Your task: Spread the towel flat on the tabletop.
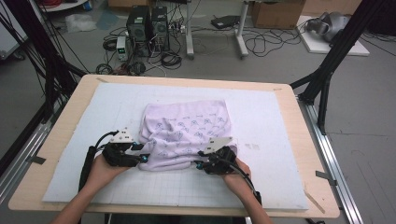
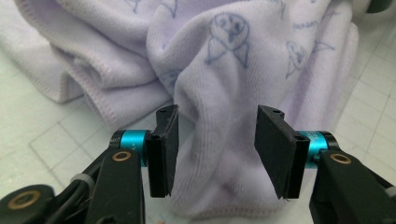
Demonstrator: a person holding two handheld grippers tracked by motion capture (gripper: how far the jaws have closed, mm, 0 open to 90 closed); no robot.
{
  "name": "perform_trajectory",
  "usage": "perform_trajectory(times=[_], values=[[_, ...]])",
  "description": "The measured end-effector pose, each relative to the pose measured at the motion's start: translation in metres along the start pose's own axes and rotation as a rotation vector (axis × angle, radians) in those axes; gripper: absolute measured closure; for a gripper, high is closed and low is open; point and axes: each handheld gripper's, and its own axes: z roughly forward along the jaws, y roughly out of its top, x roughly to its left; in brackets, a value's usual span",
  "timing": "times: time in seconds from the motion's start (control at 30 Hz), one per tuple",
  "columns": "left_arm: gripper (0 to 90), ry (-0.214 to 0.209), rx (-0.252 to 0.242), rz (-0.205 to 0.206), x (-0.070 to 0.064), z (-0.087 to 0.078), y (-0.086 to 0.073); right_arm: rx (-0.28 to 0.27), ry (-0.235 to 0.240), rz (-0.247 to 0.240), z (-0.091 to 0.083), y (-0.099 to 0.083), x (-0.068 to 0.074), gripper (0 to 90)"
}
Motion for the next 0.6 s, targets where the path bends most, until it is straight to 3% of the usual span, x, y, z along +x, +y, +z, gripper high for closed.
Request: perform_trajectory(times=[0.07, 0.17, 0.2, 0.27, 0.3, 0.4, 0.47, 0.5, 0.6], values=[[53.7, -0.006, 0.006, 0.004, 0.0, 0.001, -0.002, 0.027, -0.01, -0.006, 0.008, 0.001, 0.001, 65.7], [79.4, -0.027, 0.026, 0.033, -0.004, 0.005, -0.004, 0.066, -0.019, -0.024, 0.022, 0.0, 0.0, 76.3], [81.6, -0.035, 0.024, 0.046, -0.006, 0.005, -0.004, 0.059, -0.013, -0.021, 0.022, 0.0, -0.001, 83.6], [83.0, -0.043, 0.014, 0.052, -0.011, 0.002, -0.003, 0.051, 0.02, -0.011, 0.019, 0.0, -0.004, 86.3], [83.2, -0.051, 0.008, 0.052, -0.012, 0.0, -0.002, 0.05, 0.046, 0.002, 0.016, -0.001, -0.004, 86.6], [83.5, -0.07, -0.024, 0.066, -0.022, -0.014, -0.001, 0.029, 0.063, -0.013, 0.001, -0.002, -0.001, 86.7], [83.3, -0.085, -0.049, 0.081, -0.03, -0.025, -0.001, -0.001, 0.08, -0.03, -0.025, -0.003, 0.007, 86.8], [83.3, -0.092, -0.06, 0.089, -0.033, -0.03, -0.001, -0.001, 0.08, -0.03, -0.025, -0.003, 0.007, 86.8], [81.6, -0.113, -0.103, 0.095, -0.045, -0.046, -0.003, -0.052, 0.108, -0.029, -0.052, -0.006, 0.014, 86.9]])
